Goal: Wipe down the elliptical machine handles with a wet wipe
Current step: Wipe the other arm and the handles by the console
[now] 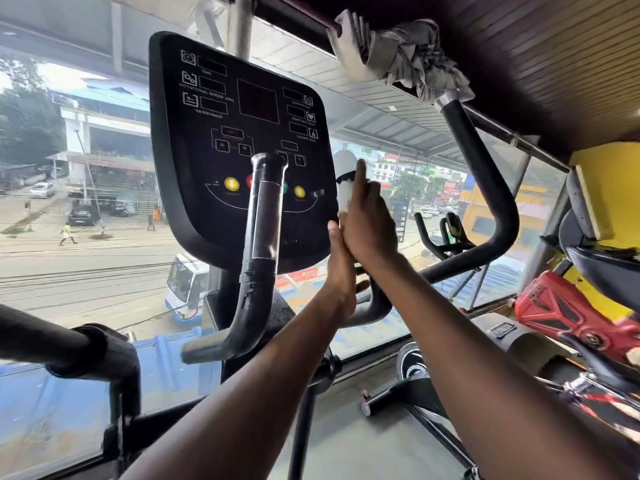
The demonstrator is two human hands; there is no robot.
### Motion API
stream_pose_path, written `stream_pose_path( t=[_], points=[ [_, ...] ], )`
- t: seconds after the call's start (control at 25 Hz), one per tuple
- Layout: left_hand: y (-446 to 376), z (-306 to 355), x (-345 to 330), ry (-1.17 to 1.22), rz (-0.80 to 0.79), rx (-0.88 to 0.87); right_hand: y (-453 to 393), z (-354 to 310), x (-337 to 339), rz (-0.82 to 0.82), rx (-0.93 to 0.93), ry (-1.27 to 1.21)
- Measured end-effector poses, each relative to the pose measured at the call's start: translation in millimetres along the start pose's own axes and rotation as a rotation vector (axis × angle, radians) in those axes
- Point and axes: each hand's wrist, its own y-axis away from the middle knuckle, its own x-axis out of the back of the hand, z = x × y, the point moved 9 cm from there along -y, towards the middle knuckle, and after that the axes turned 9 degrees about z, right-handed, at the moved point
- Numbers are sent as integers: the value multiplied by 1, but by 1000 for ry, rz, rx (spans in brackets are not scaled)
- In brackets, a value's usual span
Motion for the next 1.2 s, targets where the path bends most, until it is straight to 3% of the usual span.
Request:
stream_pose_path(
  t=[0.12, 0.2, 0.4, 0.52, 0.6, 0.68, 0.76, 0.88, 0.96, 1.04, 1.16, 1.2],
  points=[
    [-3, 1, 2, 65, -58, -34, 49, 3, 8, 200, 137, 179],
    [2, 2, 3, 15, -65, -49, 79, 17, 6, 197, 154, 150],
    [23, -1, 4, -59, -54, -138, 129, 39, 16, 69, 115, -70],
    [28, -9, 22, -29, 88, -109, 111, 56, 51, 193, -14, -291],
    [40, -2, 27, -16, 150, -222, 95, 62, 61, 205, -123, -453],
    [56, 5, 12, -3, 57, -331, 90, 52, 59, 140, -193, -539],
    [61, 11, 8, -26, 34, -396, 92, 36, 51, -31, -180, -605],
    [40, 10, 39, -1, 228, -336, 96, 28, 44, -396, -113, -683],
    [31, 11, 52, -32, 297, -325, 76, 54, 56, -242, -231, -750],
    [31, 11, 40, -97, 258, -350, 58, 78, 51, -97, -380, -779],
    [37, -4, 3, -139, 82, -367, 69, 66, -9, -381, -453, -830],
    [37, -13, -3, -157, 33, -382, 73, 63, -23, -404, -445, -844]
  ],
)
